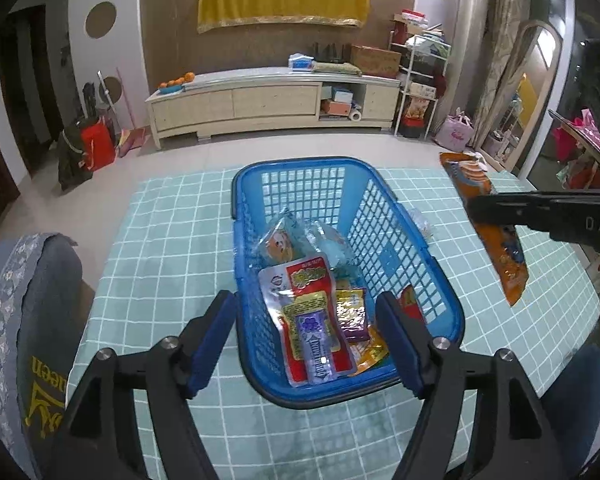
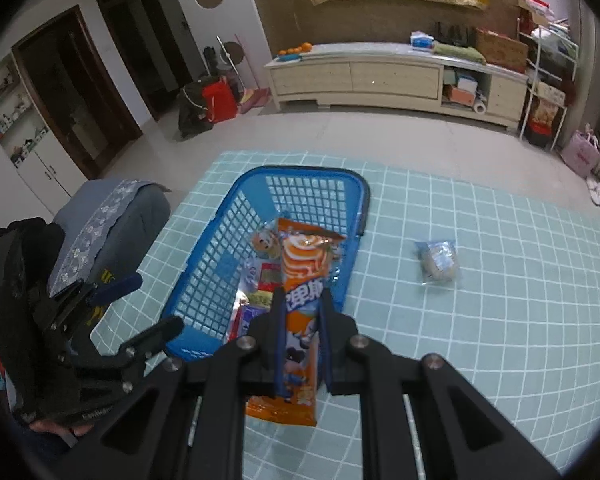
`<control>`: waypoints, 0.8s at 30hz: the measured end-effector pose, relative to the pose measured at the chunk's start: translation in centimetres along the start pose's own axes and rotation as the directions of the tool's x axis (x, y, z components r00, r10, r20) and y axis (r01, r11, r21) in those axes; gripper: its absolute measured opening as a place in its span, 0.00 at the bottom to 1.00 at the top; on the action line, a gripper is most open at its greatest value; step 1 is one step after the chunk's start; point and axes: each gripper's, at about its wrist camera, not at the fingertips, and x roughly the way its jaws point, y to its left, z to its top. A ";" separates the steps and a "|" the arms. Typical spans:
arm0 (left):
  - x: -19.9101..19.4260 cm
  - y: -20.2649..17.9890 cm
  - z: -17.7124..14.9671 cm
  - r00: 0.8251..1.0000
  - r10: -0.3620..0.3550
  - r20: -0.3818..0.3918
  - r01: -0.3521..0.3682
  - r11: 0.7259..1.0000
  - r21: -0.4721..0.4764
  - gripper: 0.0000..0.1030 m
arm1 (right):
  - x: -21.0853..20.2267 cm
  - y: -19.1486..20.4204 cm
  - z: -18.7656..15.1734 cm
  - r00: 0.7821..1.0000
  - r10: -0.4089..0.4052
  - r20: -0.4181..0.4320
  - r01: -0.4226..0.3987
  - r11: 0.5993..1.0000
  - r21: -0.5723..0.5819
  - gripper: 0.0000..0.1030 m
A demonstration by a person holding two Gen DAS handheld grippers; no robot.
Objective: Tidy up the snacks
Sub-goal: 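Drop the gum tube into the basket with the left tool while the right tool carries the stick over it, then open the right tool releasing the orange sausage stick into the basket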
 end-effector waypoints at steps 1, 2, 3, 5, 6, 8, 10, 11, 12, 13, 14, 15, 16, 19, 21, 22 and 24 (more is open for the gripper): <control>0.1 0.3 0.0 1.000 -0.002 -0.006 0.001 1.000 -0.009 0.68 | 0.3 0.1 0.1 1.000 0.009 -0.007 -0.009 1.000 0.005 0.18; 0.2 0.7 0.1 1.000 -0.008 -0.011 0.007 1.000 -0.020 0.68 | 0.8 0.3 0.2 1.000 0.016 -0.017 -0.016 1.000 0.013 0.18; 0.3 1.0 0.1 1.000 -0.013 -0.014 0.013 0.999 -0.030 0.68 | 1.3 0.5 0.3 0.999 0.020 -0.029 -0.020 1.000 0.020 0.18; 0.5 1.7 0.2 1.000 -0.015 -0.019 0.014 0.998 -0.053 0.68 | 2.2 0.8 0.3 0.999 0.023 -0.049 -0.022 0.999 0.026 0.18; 0.6 2.1 0.2 1.000 -0.014 -0.021 0.012 0.998 -0.065 0.68 | 2.5 0.9 0.3 0.998 0.022 -0.058 -0.020 0.999 0.027 0.18; 1.0 2.9 0.2 0.999 -0.014 -0.031 0.011 0.996 -0.092 0.68 | 3.6 1.2 0.4 0.997 0.017 -0.080 -0.014 0.999 0.029 0.18; 1.2 3.3 0.1 1.000 -0.001 -0.030 -0.002 0.994 -0.105 0.68 | 4.4 1.0 0.5 0.995 0.002 -0.098 0.000 1.000 0.029 0.18; 1.3 3.4 0.1 1.000 -0.001 -0.026 -0.001 0.994 -0.107 0.68 | 5.0 1.0 0.6 0.994 -0.009 -0.110 0.013 0.999 0.032 0.18; 1.5 3.6 0.0 1.000 -0.002 -0.027 0.000 0.994 -0.109 0.68 | 5.6 0.9 0.6 0.992 -0.022 -0.122 0.026 0.999 0.032 0.18; 1.6 3.5 0.0 1.000 -0.002 -0.030 -0.001 0.994 -0.107 0.68 | 6.0 0.9 0.7 0.991 -0.028 -0.128 0.032 0.999 0.032 0.18; 1.7 3.5 -0.1 0.999 0.001 -0.032 -0.004 0.995 -0.102 0.68 | 6.5 0.8 0.7 0.990 -0.032 -0.136 0.037 0.999 0.035 0.18; 1.9 3.4 -0.1 0.999 0.003 -0.033 -0.006 0.995 -0.095 0.68 | 7.0 0.7 0.6 0.989 -0.036 -0.143 0.042 0.998 0.036 0.18; 1.9 3.4 -0.2 0.999 0.005 -0.035 -0.008 0.996 -0.089 0.68 | 7.3 0.7 0.6 0.988 -0.037 -0.149 0.043 0.998 0.039 0.18; 2.2 3.6 -0.3 0.999 0.000 -0.038 -0.004 0.996 -0.091 0.68 | 8.1 1.1 0.6 0.985 -0.044 -0.166 0.051 0.998 0.037 0.18; 2.5 3.8 -0.3 0.999 0.008 -0.047 -0.013 0.995 -0.103 0.68 | 8.3 1.4 0.5 0.983 -0.068 -0.169 0.073 0.997 0.023 0.18; 2.6 3.7 -0.3 0.999 0.009 -0.049 -0.014 0.994 -0.106 0.68 | 8.4 1.5 0.5 0.982 -0.073 -0.174 0.078 0.997 0.021 0.18; 2.6 3.6 -0.3 0.999 0.006 -0.047 -0.011 0.994 -0.105 0.68 | 8.6 1.6 0.5 0.980 -0.086 -0.179 0.091 0.996 0.020 0.18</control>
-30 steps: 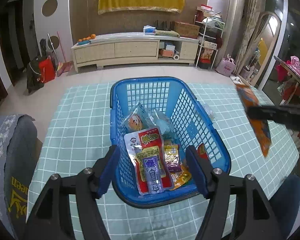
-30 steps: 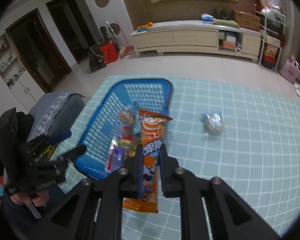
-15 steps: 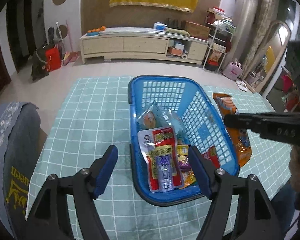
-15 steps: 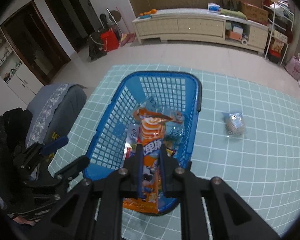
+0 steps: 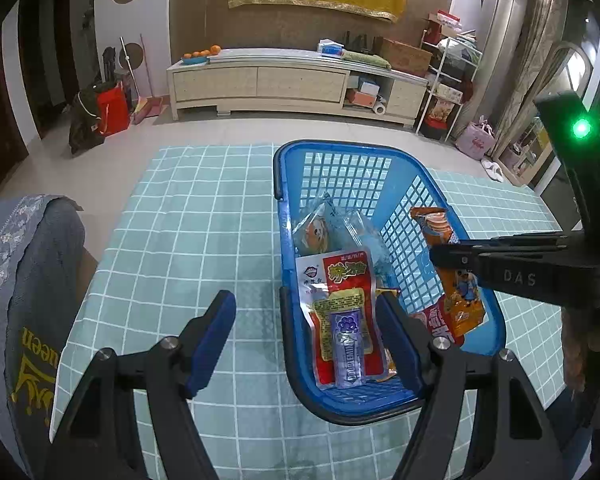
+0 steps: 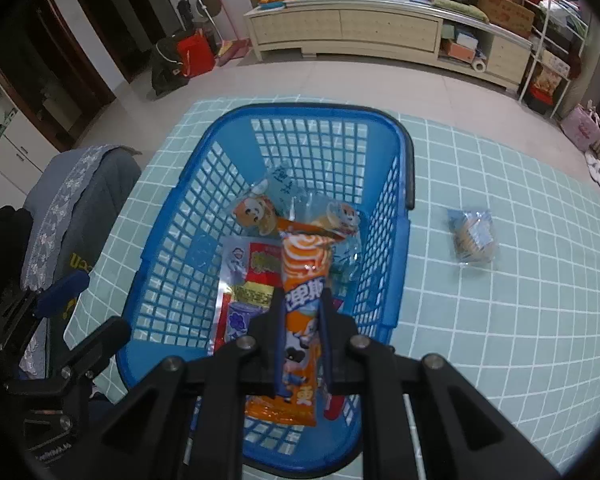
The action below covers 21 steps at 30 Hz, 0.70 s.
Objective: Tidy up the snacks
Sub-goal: 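Open the right tool releasing the orange sausage stick into the basket, then move the right tool from the basket over the clear bread bag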
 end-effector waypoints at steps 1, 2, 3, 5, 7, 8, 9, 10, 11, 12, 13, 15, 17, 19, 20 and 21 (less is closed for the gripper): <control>0.0 0.0 -0.1 1.000 -0.002 0.001 0.002 1.000 -0.001 0.68 | 0.0 0.1 0.0 1.000 -0.019 0.002 0.019 1.000 -0.008 0.18; 0.0 0.1 -0.1 1.000 -0.006 0.001 0.006 1.000 -0.004 0.68 | -0.1 0.1 -0.1 0.998 -0.058 0.010 0.058 0.998 -0.020 0.19; -0.1 0.0 -0.2 1.000 -0.008 0.000 0.008 1.000 -0.007 0.68 | -0.1 0.2 -0.2 0.997 -0.081 0.013 0.082 0.996 -0.029 0.19; -0.1 0.2 -0.3 1.000 -0.007 -0.004 0.007 1.000 -0.013 0.68 | -0.2 0.2 -0.3 0.997 -0.081 0.005 0.081 0.996 -0.040 0.24; 0.0 0.4 -0.4 1.000 -0.003 -0.010 0.002 1.000 -0.023 0.68 | -0.5 0.2 -0.5 0.996 -0.085 0.009 0.086 0.995 -0.051 0.55; 0.1 0.4 -0.5 1.000 0.000 -0.012 0.000 1.000 -0.031 0.68 | -0.8 0.3 -0.7 0.997 -0.079 0.018 0.080 0.995 -0.060 0.61; 0.2 0.5 -0.6 1.000 0.001 -0.016 -0.002 0.999 -0.040 0.68 | -1.1 0.4 -0.8 0.997 -0.068 0.029 0.070 0.995 -0.068 0.70; 0.2 0.5 -0.7 1.000 0.001 -0.021 -0.002 0.999 -0.047 0.68 | -1.5 0.4 -1.0 0.995 -0.088 0.046 0.091 0.993 -0.074 0.73; 0.2 0.5 -0.8 1.000 0.001 -0.022 -0.002 0.999 -0.049 0.68 | -1.8 0.4 -1.1 0.993 -0.107 0.058 0.112 0.990 -0.082 0.73; 0.1 0.5 -0.9 1.000 0.002 -0.019 -0.002 0.999 -0.050 0.68 | -2.0 0.4 -1.2 0.991 -0.114 0.064 0.119 0.989 -0.089 0.74; 0.1 0.3 -1.0 1.000 -0.002 -0.018 0.001 0.999 -0.048 0.68 | -2.3 0.4 -1.4 0.992 -0.110 0.065 0.116 0.989 -0.094 0.74; -0.2 -0.1 -1.0 1.000 -0.015 -0.020 0.014 0.999 -0.035 0.68 | -2.8 0.1 -1.6 0.993 -0.101 0.063 0.107 0.990 -0.091 0.75; -0.4 -0.5 -1.0 1.000 -0.023 -0.021 0.023 0.999 -0.025 0.68 | -3.3 -0.3 -1.6 0.993 -0.094 0.068 0.100 0.992 -0.082 0.76; -0.6 -0.9 -0.9 0.999 -0.044 -0.020 0.044 0.999 -0.020 0.68 | -4.0 -0.7 -1.7 0.993 -0.087 0.080 0.093 0.993 -0.070 0.78; -0.7 -1.2 -0.7 0.998 -0.053 -0.018 0.052 0.998 -0.020 0.68 | -4.3 -1.0 -1.7 0.993 -0.082 0.085 0.087 0.994 -0.064 0.78; -0.9 -1.3 -0.6 0.998 -0.058 -0.014 0.058 0.998 -0.019 0.68 | -4.8 -1.2 -1.7 0.993 -0.077 0.092 0.083 0.995 -0.058 0.79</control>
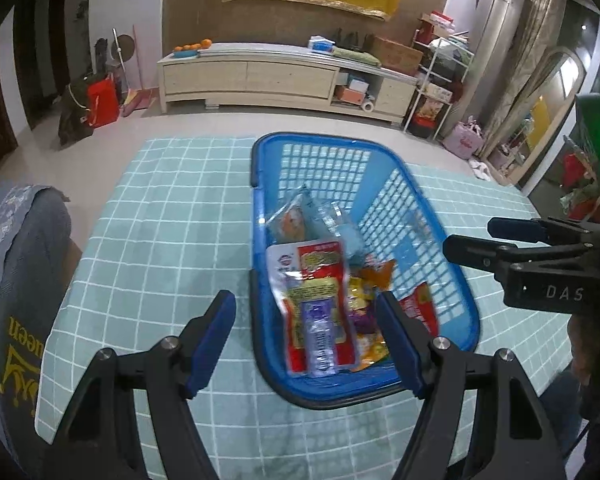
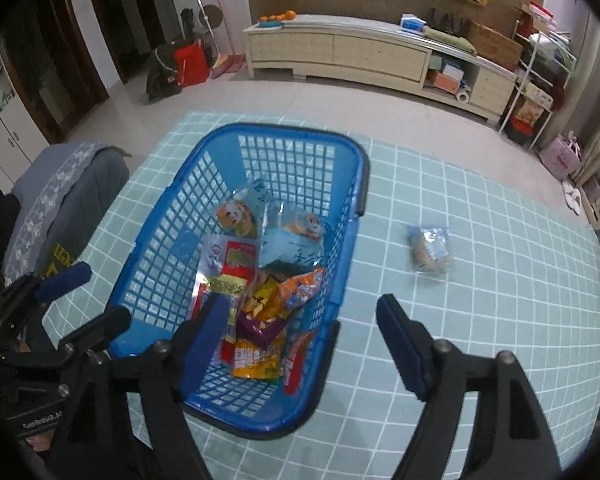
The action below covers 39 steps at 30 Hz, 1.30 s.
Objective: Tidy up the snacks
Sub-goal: 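Move the right tool from the basket over the clear bread bag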
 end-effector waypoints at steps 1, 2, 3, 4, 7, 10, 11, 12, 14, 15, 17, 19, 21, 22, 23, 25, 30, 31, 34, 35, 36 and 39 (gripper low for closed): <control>-0.3 -0.3 0.1 1.000 -0.004 0.007 0.004 1.000 0.005 0.68 | -0.3 -0.2 0.0 1.000 0.002 0.006 -0.002 1.000 0.003 0.80; -0.5 -0.6 0.3 1.000 -0.008 0.016 0.008 1.000 0.014 0.68 | -0.6 -0.5 0.0 1.000 0.006 0.011 -0.006 1.000 0.005 0.80; -0.7 -0.9 0.3 1.000 -0.010 0.024 0.010 1.000 0.026 0.68 | -1.0 -0.8 0.0 1.000 0.009 0.016 -0.009 1.000 0.008 0.81; -0.9 -1.3 0.4 0.999 -0.009 0.031 0.008 0.999 0.036 0.68 | -1.1 -1.0 0.0 1.000 0.012 0.020 -0.012 1.000 0.009 0.81; -1.4 -2.4 0.9 0.999 0.009 0.042 -0.012 0.998 0.069 0.68 | -2.2 -2.1 0.0 0.999 0.018 0.037 -0.018 1.000 0.019 0.82; -1.5 -3.4 1.5 0.999 0.027 0.039 -0.030 0.996 0.081 0.68 | -3.1 -3.4 0.0 0.998 0.022 0.052 -0.024 0.999 0.036 0.82; -1.5 -3.6 1.6 0.999 0.027 0.037 -0.030 0.996 0.082 0.68 | -3.3 -4.0 0.0 0.998 0.024 0.057 -0.026 0.999 0.045 0.82; -1.5 -3.8 1.8 0.999 0.028 0.034 -0.031 0.996 0.081 0.68 | -3.4 -4.5 0.1 0.998 0.024 0.057 -0.027 0.998 0.050 0.82; -1.4 -4.2 2.2 0.999 0.030 0.032 -0.032 0.996 0.079 0.68 | -3.6 -5.5 0.1 0.998 0.020 0.057 -0.023 0.998 0.057 0.82; -1.4 -4.6 2.5 0.999 0.032 0.027 -0.034 0.996 0.082 0.68 | -3.6 -6.0 0.2 0.998 0.017 0.056 -0.020 0.998 0.059 0.82; -1.1 -5.1 2.8 0.999 0.038 0.014 -0.039 0.995 0.091 0.77 | -3.8 -7.1 0.4 0.998 0.010 0.057 -0.013 0.998 0.065 0.83; -0.9 -5.9 3.3 0.998 0.060 0.017 -0.062 0.993 0.102 0.83 | -3.8 -7.9 0.5 0.998 0.004 0.062 -0.009 0.997 0.075 0.84; -0.4 -6.6 4.0 0.998 0.066 0.013 -0.067 0.992 0.105 0.85 | -3.6 -8.9 0.6 0.998 0.002 0.059 -0.007 0.996 0.086 0.86; -0.1 -6.7 4.2 0.998 0.066 0.009 -0.067 0.992 0.103 0.86 | -3.3 -9.2 0.8 0.999 0.005 0.054 -0.010 0.996 0.088 0.88; 0.2 -6.8 4.6 0.998 0.065 0.002 -0.064 0.993 0.096 0.87 | -3.1 -9.4 0.9 0.999 0.010 0.048 -0.014 0.996 0.087 0.89; 1.2 -6.8 5.3 0.997 0.070 -0.021 -0.068 0.994 0.080 0.87 | -2.5 -9.9 1.2 0.999 0.017 0.028 -0.019 0.997 0.078 0.94; 3.7 -6.1 6.7 0.996 0.069 -0.063 -0.067 0.997 0.046 1.00 | -0.5 -11.7 2.0 1.000 0.015 -0.008 -0.015 0.997 0.076 1.00; 4.1 -5.9 7.0 0.995 0.073 -0.069 -0.070 0.997 0.043 1.00 | -0.1 -12.0 2.2 1.000 0.017 -0.018 -0.016 0.997 0.080 1.00; 5.7 -5.2 7.6 0.991 0.095 -0.096 -0.093 0.995 0.026 1.00 | 1.3 -12.9 2.8 0.999 0.015 -0.035 -0.012 0.996 0.090 1.00; 6.1 -5.0 7.8 0.990 0.094 -0.105 -0.092 0.996 0.018 1.00 | 1.9 -13.3 3.0 0.999 0.017 -0.043 -0.013 0.996 0.092 1.00; 6.6 -4.7 7.9 0.989 0.089 -0.119 -0.088 0.996 0.008 1.00 | 2.5 -13.6 3.2 0.999 0.017 -0.052 -0.012 0.995 0.095 1.00; 8.2 -4.2 8.2 0.983 0.094 -0.156 -0.097 0.995 -0.010 1.00 | 4.3 -14.3 3.6 0.997 0.033 -0.074 -0.026 0.995 0.094 1.00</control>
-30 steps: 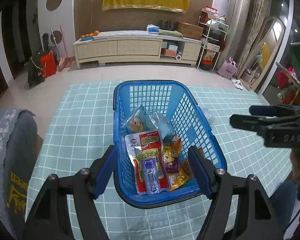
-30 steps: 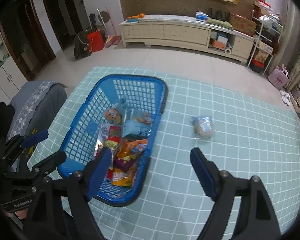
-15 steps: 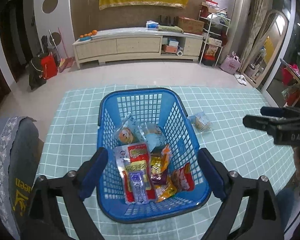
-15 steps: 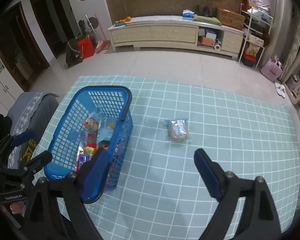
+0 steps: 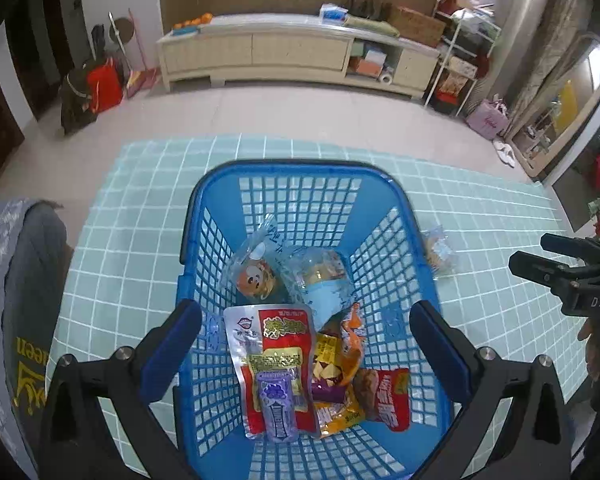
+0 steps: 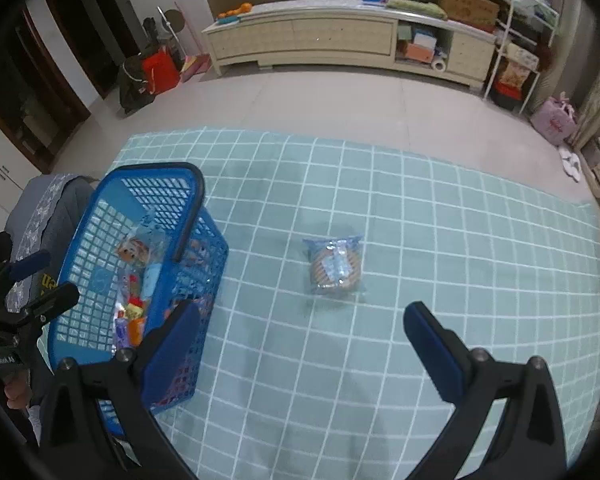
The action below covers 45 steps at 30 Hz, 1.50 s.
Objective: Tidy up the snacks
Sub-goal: 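Move the right tool from the basket over the clear bread bag, then lower the right tool onto the clear bread bag and grasp it, then carry the bread bag over the basket and open the right tool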
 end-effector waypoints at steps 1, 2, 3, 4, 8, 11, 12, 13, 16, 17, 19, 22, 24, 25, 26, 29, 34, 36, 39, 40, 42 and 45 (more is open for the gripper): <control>0.5 0.1 0.2 1.000 0.010 -0.017 -0.010 1.000 -0.007 1.00 | 0.8 -0.2 0.2 1.000 -0.008 -0.008 0.008 1.000 -0.005 1.00; 1.0 0.1 0.4 0.999 0.017 -0.033 -0.018 1.000 -0.016 1.00 | 1.4 -0.3 0.4 1.000 -0.012 -0.014 0.012 1.000 -0.007 1.00; 1.3 0.1 0.6 0.999 0.014 -0.037 -0.015 1.000 -0.021 1.00 | 2.0 -0.6 0.5 1.000 -0.013 -0.019 0.012 1.000 -0.007 1.00; 1.6 0.1 0.8 0.999 0.010 -0.038 -0.011 1.000 -0.021 1.00 | 2.6 -0.9 0.7 1.000 -0.012 -0.026 0.012 1.000 -0.003 1.00; 3.4 0.0 1.4 0.997 0.033 -0.072 -0.035 0.999 -0.026 1.00 | 5.5 -2.0 1.2 0.997 -0.030 -0.067 0.032 0.999 0.021 1.00; 4.4 -0.1 1.9 0.995 0.005 -0.100 -0.008 1.000 -0.027 1.00 | 7.1 -2.6 1.7 0.997 -0.010 -0.081 0.012 0.999 0.033 1.00; 4.7 -0.1 2.1 0.995 0.001 -0.104 -0.004 1.000 -0.029 1.00 | 7.8 -2.7 1.8 0.995 -0.001 -0.096 0.005 0.999 0.035 1.00; 4.9 -0.1 2.2 0.995 0.001 -0.104 -0.004 1.000 -0.031 1.00 | 8.4 -2.7 1.8 0.994 0.005 -0.112 -0.001 1.000 0.032 1.00; 5.2 -0.4 2.6 0.994 -0.002 -0.106 0.000 1.000 -0.024 1.00 | 10.2 -2.6 2.0 0.989 0.010 -0.148 -0.009 1.000 0.008 1.00; 5.4 -0.5 2.7 0.994 -0.001 -0.107 -0.001 1.000 -0.018 1.00 | 10.7 -2.5 2.0 0.989 0.017 -0.149 -0.017 1.000 -0.001 1.00; 5.8 -0.3 2.8 0.994 0.004 -0.106 -0.006 1.000 -0.014 1.00 | 11.3 -2.3 2.0 0.989 0.015 -0.148 -0.017 1.000 -0.013 1.00; 6.2 -0.6 3.0 0.994 0.001 -0.110 -0.002 1.000 -0.008 1.00 | 12.3 -2.5 2.0 0.989 0.032 -0.144 -0.032 0.999 0.006 0.98; 6.7 -1.0 3.2 0.994 -0.004 -0.113 0.004 1.000 -0.008 1.00 | 12.7 -2.8 2.2 0.989 0.044 -0.140 -0.042 0.999 0.019 0.94; 6.9 -1.0 3.3 0.993 -0.006 -0.114 0.005 1.000 -0.008 1.00 | 13.0 -2.8 2.2 0.988 0.048 -0.146 -0.046 0.999 0.020 0.90; 7.1 -1.0 3.3 0.993 -0.007 -0.116 0.006 1.000 -0.008 1.00 | 13.2 -2.9 2.1 0.987 0.041 -0.152 -0.039 0.999 0.016 0.88; 7.4 -1.2 3.3 0.993 -0.003 -0.116 0.002 1.000 -0.004 1.00 | 14.0 -2.9 1.9 0.986 0.023 -0.164 -0.023 1.000 0.000 0.75; 7.3 -0.9 3.2 0.994 -0.009 -0.110 0.008 1.000 -0.009 1.00 | 13.9 -2.8 1.7 0.988 -0.009 -0.156 0.004 1.000 -0.029 0.56; 6.8 -1.0 3.1 0.994 -0.020 -0.104 0.020 1.000 -0.001 1.00 | 13.0 -2.4 1.2 0.990 0.007 -0.143 -0.013 0.999 -0.036 0.56; 6.0 -1.1 3.0 0.996 -0.011 -0.089 0.013 1.000 0.017 1.00 | 11.2 -2.2 0.9 0.992 0.044 -0.122 -0.047 0.999 -0.019 0.56; 5.7 -1.1 3.0 0.997 -0.011 -0.082 0.012 1.000 0.016 1.00 | 10.3 -2.1 0.9 0.992 0.053 -0.113 -0.055 0.998 -0.016 0.56; 4.7 -1.0 2.9 0.997 -0.022 -0.070 0.023 1.000 0.009 1.00 | 9.1 -1.8 0.8 0.993 0.059 -0.101 -0.061 0.998 -0.017 0.56; 3.3 -1.1 2.5 0.999 -0.023 -0.036 0.024 0.999 0.030 1.00 | 6.7 -1.3 0.9 0.994 0.070 -0.082 -0.072 0.997 -0.022 0.56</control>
